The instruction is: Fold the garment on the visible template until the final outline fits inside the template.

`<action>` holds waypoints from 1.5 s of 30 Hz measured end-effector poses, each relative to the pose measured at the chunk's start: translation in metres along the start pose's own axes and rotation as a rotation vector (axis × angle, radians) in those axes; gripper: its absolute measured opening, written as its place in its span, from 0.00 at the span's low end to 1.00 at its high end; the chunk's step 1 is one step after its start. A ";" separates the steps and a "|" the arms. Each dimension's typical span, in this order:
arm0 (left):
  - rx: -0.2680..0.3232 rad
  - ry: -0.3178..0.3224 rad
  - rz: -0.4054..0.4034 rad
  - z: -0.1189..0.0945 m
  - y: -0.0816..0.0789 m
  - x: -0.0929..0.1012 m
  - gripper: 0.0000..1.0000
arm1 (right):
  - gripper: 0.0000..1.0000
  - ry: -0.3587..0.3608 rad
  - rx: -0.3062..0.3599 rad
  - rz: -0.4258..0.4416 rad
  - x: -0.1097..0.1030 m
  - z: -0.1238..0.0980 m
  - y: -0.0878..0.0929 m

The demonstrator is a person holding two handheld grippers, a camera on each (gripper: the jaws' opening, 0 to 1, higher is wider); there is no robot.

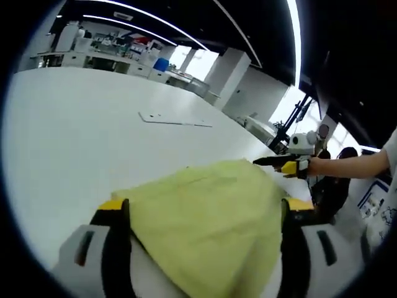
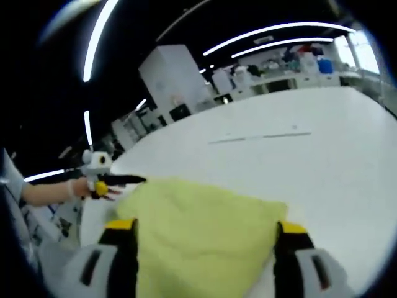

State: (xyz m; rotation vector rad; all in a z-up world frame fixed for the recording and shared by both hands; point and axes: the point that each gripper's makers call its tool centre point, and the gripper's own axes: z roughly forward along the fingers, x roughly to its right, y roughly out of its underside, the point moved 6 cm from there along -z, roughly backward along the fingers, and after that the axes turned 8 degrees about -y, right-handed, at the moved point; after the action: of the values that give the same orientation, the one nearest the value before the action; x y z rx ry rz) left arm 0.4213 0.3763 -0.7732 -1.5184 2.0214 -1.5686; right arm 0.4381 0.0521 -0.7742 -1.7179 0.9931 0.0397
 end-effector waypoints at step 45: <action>-0.079 -0.026 0.085 -0.097 0.068 0.029 0.81 | 0.72 0.091 -0.006 0.016 -0.043 -0.095 0.060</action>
State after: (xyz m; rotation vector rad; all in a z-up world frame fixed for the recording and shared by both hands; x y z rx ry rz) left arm 0.3043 0.4094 -0.7729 -1.4508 2.1280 -1.4465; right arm 0.3316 -0.0027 -0.7621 -1.7298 1.0742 -0.0260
